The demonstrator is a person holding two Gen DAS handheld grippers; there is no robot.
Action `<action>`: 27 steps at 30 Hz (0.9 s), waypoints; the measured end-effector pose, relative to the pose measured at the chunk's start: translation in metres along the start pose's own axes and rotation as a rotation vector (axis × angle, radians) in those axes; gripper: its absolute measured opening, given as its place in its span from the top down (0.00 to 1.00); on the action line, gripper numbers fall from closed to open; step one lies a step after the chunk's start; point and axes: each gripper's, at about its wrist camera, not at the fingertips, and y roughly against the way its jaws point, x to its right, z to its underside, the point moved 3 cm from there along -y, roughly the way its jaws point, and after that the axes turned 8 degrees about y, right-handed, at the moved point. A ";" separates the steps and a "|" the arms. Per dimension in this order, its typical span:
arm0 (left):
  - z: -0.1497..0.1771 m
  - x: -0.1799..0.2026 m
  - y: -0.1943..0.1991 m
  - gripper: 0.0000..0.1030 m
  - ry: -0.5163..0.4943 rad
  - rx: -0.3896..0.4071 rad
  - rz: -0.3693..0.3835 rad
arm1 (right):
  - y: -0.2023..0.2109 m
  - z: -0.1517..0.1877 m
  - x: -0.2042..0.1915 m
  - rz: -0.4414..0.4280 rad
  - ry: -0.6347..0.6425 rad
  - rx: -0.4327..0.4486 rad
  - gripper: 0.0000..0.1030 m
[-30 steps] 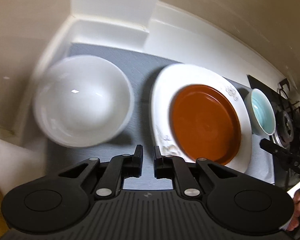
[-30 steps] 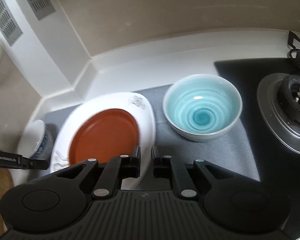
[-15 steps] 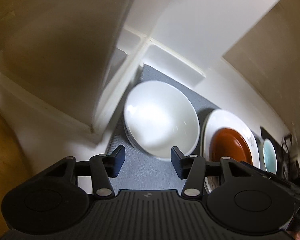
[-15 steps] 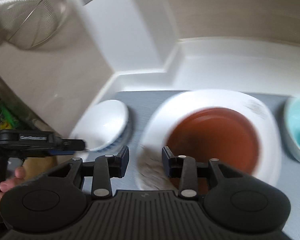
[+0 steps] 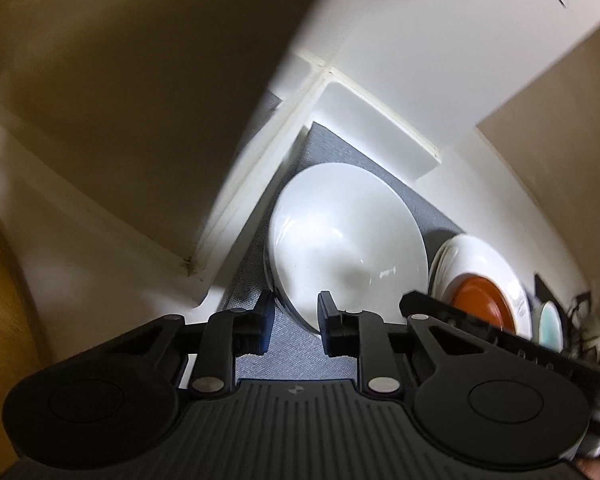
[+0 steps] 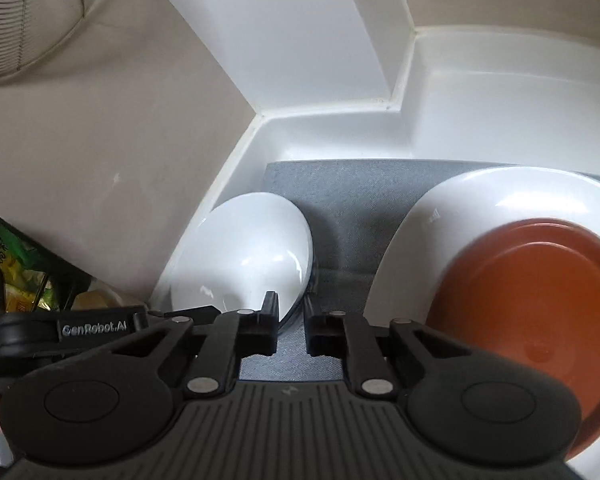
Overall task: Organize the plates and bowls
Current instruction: 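Move both grippers to the plain white bowl and grip its rim, then lift the white bowl and carry it toward the light blue bowl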
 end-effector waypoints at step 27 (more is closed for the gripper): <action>0.009 -0.018 0.003 0.87 -0.058 -0.069 0.018 | 0.030 0.032 -0.013 0.005 0.111 -0.078 0.85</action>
